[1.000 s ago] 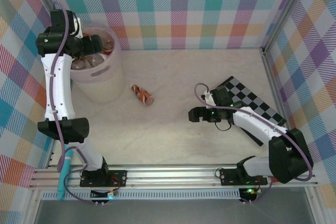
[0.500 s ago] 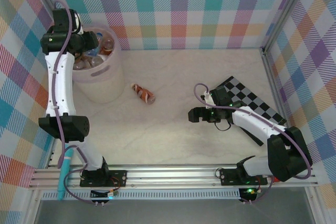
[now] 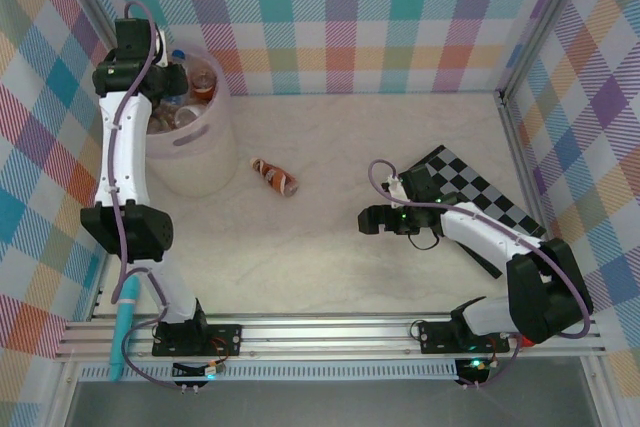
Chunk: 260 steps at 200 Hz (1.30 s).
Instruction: Put the plastic bottles in the bin
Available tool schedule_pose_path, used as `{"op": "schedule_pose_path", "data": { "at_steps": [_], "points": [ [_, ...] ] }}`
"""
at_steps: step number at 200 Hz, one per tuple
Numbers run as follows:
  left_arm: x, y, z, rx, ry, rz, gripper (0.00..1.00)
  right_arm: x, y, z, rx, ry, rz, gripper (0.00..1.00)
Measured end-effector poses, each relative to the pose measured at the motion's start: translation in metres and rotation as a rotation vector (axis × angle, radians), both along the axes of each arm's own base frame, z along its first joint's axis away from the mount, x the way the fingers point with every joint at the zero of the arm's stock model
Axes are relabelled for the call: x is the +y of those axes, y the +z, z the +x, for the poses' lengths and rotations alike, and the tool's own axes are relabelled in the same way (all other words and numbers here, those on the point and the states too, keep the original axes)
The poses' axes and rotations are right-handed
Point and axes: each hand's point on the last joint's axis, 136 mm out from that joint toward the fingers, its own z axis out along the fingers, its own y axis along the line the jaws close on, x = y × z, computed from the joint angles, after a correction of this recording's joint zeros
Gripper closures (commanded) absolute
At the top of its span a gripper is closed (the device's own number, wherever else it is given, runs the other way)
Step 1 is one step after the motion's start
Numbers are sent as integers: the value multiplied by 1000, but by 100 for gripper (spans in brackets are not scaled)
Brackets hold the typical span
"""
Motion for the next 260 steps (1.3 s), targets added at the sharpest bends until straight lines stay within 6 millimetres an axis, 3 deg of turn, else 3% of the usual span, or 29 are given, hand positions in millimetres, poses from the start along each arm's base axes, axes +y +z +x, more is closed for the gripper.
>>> {"op": "schedule_pose_path", "data": {
  "at_steps": [31,60,83,106,125,147,190,217,238,260],
  "points": [
    [0,0,-5,16,-13,19,59,1,-1,1,1,-1,5,5],
    [2,-2,-9,50,-10,27,46,2,-1,1,2,2,8,5],
    [5,-14,-16,110,14,29,28,2,-1,0,2,2,8,5],
    [6,-25,-27,171,25,24,24,2,-1,0,2,1,8,5],
    [4,-22,-31,171,19,16,23,2,-1,0,2,1,9,5],
    [-4,-3,-41,122,-2,-16,23,3,-1,0,5,2,12,5],
    [-25,67,-75,-81,-53,-100,21,4,-1,-1,6,8,15,5],
    [-22,101,-91,-192,-35,-111,22,5,-1,-2,7,12,15,5],
    [-7,110,-96,-227,16,-123,24,6,-1,-2,8,12,16,5],
    [-1,107,-94,-219,43,-138,28,6,-1,-2,8,11,16,5]
  ]
}}
